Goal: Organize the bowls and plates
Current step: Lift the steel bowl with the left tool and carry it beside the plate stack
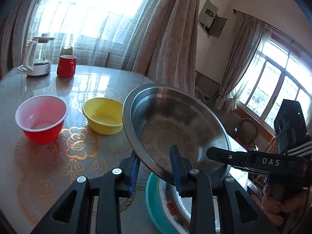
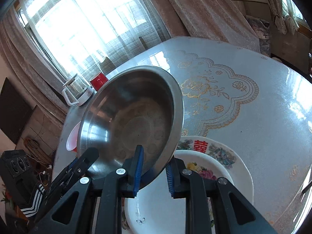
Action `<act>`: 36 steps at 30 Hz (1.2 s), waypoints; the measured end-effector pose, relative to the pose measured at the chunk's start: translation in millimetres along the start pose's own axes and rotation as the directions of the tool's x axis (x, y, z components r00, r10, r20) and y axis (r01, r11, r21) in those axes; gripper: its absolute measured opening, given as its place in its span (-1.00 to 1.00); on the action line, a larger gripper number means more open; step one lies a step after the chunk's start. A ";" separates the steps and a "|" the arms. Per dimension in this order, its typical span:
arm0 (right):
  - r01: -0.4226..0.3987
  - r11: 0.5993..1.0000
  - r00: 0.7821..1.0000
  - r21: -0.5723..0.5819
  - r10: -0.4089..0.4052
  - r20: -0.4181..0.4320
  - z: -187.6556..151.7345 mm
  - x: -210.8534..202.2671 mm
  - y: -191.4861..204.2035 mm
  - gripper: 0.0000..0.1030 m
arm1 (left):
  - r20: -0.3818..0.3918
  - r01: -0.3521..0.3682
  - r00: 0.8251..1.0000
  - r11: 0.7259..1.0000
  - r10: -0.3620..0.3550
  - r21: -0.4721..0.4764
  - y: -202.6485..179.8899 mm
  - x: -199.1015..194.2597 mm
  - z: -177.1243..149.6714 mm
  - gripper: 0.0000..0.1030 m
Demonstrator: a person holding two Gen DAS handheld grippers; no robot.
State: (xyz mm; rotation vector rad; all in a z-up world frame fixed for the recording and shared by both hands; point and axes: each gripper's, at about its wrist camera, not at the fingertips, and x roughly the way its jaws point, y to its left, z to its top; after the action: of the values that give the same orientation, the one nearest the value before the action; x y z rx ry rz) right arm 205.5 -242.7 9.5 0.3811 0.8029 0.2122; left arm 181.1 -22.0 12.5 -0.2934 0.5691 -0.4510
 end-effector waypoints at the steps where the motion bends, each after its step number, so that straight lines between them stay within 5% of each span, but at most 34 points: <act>1: -0.017 1.000 1.000 -0.019 0.017 0.000 -5.0 -0.7 6.2 -0.59 | 0.005 -0.002 1.000 1.000 0.002 -0.012 4.0 -8.3 -5.0 -0.40; 7: -0.046 0.990 0.999 -0.132 0.047 0.011 -34.2 -5.4 44.3 -0.59 | 0.055 -0.047 0.997 0.998 0.049 -0.029 19.4 -50.9 -23.7 -0.40; 20: -0.087 0.978 0.996 -0.191 0.085 -0.018 -78.1 -7.9 81.5 -0.54 | 0.063 -0.079 0.994 0.991 0.086 -0.109 47.1 -85.4 -35.8 -0.32; 34: -0.153 0.970 0.984 -0.189 0.132 -0.118 -105.3 3.0 91.0 -0.53 | -0.003 -0.156 0.988 0.980 0.157 -0.127 57.1 -106.4 -69.8 -0.19; 36: -0.166 0.964 0.981 -0.206 0.140 -0.132 -107.7 6.3 97.0 -0.53 | -0.058 -0.188 0.982 0.972 0.182 -0.137 60.1 -104.5 -77.0 -0.17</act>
State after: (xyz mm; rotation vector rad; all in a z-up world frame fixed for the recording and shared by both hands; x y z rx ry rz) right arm 126.8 -125.3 -23.0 0.2262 0.8557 0.4663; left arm 78.1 69.6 -25.8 -0.3635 0.6673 -0.2372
